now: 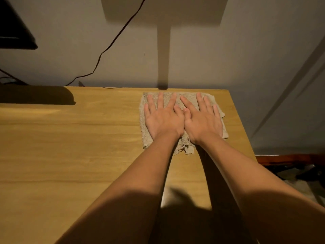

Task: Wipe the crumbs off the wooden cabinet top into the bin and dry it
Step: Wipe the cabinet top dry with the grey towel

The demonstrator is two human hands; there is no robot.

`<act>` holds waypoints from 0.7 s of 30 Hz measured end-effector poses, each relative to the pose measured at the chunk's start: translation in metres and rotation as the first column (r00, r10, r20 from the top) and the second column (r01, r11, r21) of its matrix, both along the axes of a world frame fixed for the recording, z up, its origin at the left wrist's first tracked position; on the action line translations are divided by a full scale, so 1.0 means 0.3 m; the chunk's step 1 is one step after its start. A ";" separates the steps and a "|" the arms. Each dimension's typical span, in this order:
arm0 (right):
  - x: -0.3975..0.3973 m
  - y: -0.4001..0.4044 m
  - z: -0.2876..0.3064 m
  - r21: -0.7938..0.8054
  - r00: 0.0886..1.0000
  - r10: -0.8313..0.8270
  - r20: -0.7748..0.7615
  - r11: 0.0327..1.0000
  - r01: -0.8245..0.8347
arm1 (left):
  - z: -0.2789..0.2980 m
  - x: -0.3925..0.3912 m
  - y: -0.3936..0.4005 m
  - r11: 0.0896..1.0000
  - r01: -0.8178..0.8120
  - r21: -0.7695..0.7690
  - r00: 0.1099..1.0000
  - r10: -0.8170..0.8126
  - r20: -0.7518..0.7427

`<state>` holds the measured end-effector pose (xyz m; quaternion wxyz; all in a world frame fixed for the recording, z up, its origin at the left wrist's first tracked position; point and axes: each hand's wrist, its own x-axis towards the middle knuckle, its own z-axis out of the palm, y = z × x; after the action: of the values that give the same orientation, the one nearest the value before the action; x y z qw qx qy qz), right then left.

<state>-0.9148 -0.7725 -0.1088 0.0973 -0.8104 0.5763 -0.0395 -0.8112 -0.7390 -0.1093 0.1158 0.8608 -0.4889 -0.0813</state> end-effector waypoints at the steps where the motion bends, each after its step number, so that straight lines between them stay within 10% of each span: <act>1: 0.008 -0.034 0.001 0.001 1.000 0.005 0.002 1.000 -0.005 | 0.000 0.008 -0.034 1.000 -0.003 0.000 1.000 0.003 -0.004; 21: -0.095 0.110 0.014 0.004 1.000 -0.024 0.000 1.000 0.024 | 0.017 -0.068 0.097 0.995 0.101 -0.029 0.995 -0.101 -0.006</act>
<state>-0.9432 -0.7396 -0.1047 0.0984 -0.8033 0.5861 -0.0395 -0.8315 -0.7099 -0.1043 0.1255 0.8331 -0.5323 -0.0835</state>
